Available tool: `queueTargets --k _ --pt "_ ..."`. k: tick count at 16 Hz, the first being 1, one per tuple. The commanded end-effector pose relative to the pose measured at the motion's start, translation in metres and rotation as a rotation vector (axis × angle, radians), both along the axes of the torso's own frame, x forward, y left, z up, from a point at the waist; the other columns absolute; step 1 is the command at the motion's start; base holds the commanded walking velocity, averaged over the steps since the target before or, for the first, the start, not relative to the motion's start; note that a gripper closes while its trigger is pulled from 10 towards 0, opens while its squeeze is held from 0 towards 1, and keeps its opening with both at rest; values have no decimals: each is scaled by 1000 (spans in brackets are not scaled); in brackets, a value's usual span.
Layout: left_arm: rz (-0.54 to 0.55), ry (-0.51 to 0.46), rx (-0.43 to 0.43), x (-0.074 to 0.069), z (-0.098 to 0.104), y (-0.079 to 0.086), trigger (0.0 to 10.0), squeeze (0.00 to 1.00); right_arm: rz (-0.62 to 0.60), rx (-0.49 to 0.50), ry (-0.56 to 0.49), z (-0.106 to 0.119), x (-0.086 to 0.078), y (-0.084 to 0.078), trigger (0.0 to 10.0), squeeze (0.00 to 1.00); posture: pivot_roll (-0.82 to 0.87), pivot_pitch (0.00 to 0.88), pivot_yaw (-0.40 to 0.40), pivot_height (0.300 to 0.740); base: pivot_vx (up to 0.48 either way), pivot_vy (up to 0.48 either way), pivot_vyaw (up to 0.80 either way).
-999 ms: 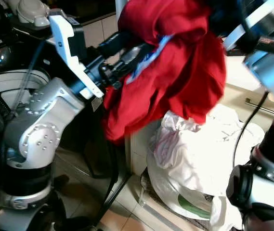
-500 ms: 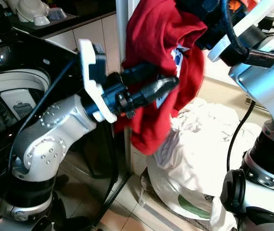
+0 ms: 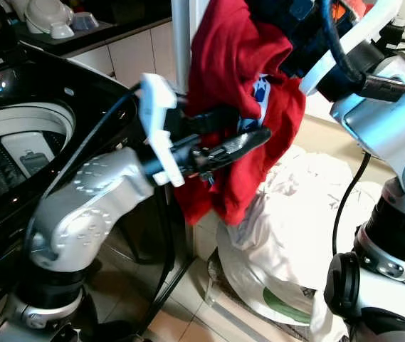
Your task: Clothes washing
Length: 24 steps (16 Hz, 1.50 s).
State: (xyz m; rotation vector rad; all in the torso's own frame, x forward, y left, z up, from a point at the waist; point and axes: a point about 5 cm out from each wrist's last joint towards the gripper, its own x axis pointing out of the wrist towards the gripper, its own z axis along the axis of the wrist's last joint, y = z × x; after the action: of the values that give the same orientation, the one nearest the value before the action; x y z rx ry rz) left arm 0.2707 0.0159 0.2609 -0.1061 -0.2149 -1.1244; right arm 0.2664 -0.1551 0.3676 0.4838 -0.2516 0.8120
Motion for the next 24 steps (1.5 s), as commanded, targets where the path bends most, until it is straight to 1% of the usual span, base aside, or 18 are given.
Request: queueTargets --k 1,2,3,4,5,6,8,9,10,14,21,24 --pt "54 -11 52 5 -4 -2 10000 0 28 6 -25 2 -5 5 0 0 -88 0 19 740 0 0 0" --pt "147 -9 87 15 -7 1 10000 0 30 9 -17 1 -5 7 0 0 -89 0 18 740 0 0 0" --pt "192 -20 107 19 -9 3 10000 0 30 9 -13 0 -5 8 0 0 -89 0 18 740 0 0 0" --pt "203 -25 112 20 -9 3 10000 0 29 10 -12 0 -5 8 0 0 -89 0 18 740 0 0 0" --pt "254 -40 135 25 -11 6 10000 0 29 11 -8 0 -5 9 0 0 -89 0 17 740 0 0 0" --pt "317 -30 109 31 -10 10 10000 0 30 13 -5 -1 -5 10 0 0 -89 0 16 740 0 0 0" --pt "373 -28 66 36 -6 16 10000 0 29 14 -1 -2 -4 11 0 0 -88 0 16 740 0 0 0" --pt "397 -24 47 38 -5 20 5922 0 29 15 1 -3 -4 11 0 0 -88 0 16 740 0 0 0" --pt "416 -21 32 40 -4 23 0 0 28 16 3 -3 -4 11 0 0 -88 0 17 740 0 0 0" --pt "436 -22 15 43 -3 27 0 0 21 17 11 -5 -3 11 0 0 -85 0 16 740 0 0 0" --pt "427 -14 -18 44 -1 30 0 0 9 18 16 -7 -2 10 0 0 -84 0 20 740 0 0 0" --pt "435 -8 -13 46 -2 32 0 0 2 16 18 -8 -2 9 0 0 -84 0 23 740 0 0 0"
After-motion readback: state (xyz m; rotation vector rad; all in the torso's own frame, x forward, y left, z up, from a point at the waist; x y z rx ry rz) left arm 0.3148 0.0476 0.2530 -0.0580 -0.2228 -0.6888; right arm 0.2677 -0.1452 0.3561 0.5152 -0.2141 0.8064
